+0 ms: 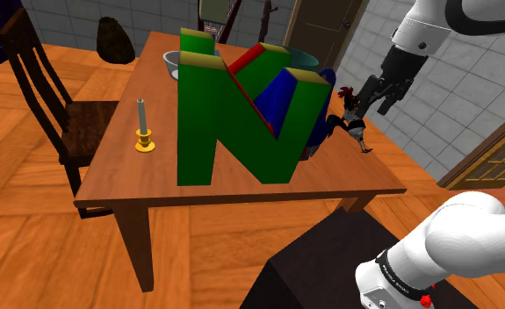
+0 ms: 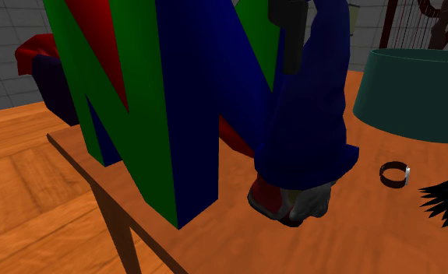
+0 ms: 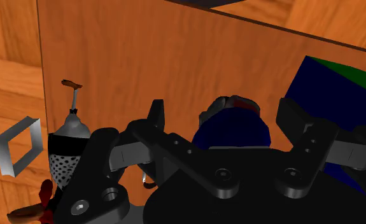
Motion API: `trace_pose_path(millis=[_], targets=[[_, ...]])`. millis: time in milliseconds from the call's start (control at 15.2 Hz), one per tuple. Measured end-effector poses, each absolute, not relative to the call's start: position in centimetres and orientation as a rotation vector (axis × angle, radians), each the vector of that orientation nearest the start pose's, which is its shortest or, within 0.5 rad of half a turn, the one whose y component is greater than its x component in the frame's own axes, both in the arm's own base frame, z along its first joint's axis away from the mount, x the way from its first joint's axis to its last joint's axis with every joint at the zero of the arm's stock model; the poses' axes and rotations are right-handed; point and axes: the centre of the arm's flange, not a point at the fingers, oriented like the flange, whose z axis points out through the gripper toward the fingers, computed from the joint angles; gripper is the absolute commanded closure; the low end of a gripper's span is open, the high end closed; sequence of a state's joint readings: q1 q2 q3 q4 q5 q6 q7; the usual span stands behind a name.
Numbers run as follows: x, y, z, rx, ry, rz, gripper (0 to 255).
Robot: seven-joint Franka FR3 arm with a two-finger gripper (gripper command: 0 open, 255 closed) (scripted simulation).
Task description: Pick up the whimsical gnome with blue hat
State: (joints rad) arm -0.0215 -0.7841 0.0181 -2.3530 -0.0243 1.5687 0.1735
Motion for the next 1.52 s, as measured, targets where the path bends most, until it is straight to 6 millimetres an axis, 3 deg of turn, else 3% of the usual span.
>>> trace_pose_path(millis=[132,264,924,1122,1452,1518], targets=[[31.2,0.1,59.5,-3.168,0.314,-0.004,0],[33.0,0.9,60.3,-3.174,0.404,-0.003,0],[45.3,3.9,65.8,-3.150,0.966,0.003,0],[46.4,4.1,65.2,-3.141,1.020,0.004,0],[46.4,4.0,62.8,-3.140,1.028,0.004,0],[46.5,4.0,62.6,-3.140,1.028,0.004,255]])
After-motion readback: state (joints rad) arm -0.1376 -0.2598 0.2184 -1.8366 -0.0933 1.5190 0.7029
